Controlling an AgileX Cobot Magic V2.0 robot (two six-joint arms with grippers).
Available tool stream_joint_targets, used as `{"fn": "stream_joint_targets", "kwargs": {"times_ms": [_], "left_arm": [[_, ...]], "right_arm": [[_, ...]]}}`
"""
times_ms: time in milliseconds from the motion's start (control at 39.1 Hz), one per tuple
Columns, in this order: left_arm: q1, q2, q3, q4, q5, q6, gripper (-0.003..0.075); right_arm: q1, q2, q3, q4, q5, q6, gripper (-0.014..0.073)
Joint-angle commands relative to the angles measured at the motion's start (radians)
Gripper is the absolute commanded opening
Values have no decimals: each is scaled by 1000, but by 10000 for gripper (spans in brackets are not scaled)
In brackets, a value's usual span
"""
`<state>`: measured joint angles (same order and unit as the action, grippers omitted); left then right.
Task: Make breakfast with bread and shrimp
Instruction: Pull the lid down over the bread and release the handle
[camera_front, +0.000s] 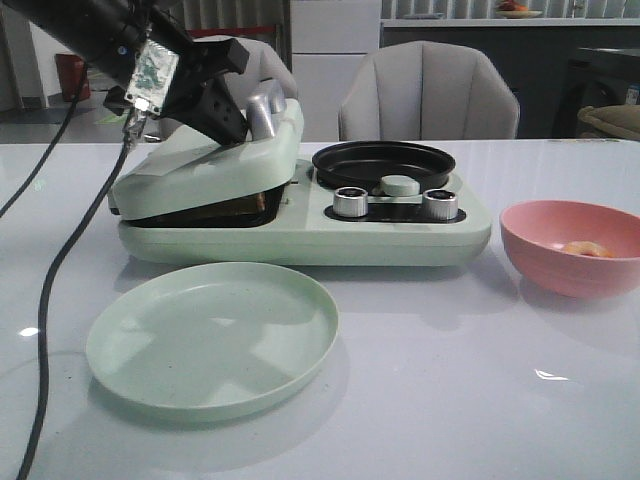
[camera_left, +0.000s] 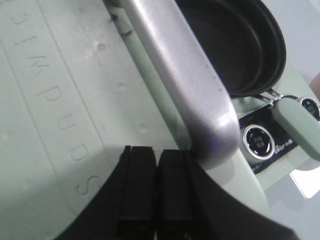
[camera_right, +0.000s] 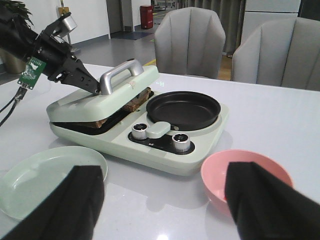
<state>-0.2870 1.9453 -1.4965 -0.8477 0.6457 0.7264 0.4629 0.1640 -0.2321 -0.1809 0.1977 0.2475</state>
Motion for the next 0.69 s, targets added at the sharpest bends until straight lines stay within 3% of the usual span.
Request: {"fn": "stream_joint_targets", "kwargs": {"times_ms": [0,205,384,665], "left_arm": [[-14,-69,-39,115,63,-91,117],[-14,-190,-55,504,96,-321,117],[-14,-324,-55,745,143,-464,117],[-14,-554,-31,799,197,-510,117]], "right_arm": [[-5,9,-27,-4,-80,-1,600],[-5,9,-27,-4,-80,-1,600],[-5,9,-27,-4,-80,-1,600],[-5,9,-27,-4,-80,-1,600]]}}
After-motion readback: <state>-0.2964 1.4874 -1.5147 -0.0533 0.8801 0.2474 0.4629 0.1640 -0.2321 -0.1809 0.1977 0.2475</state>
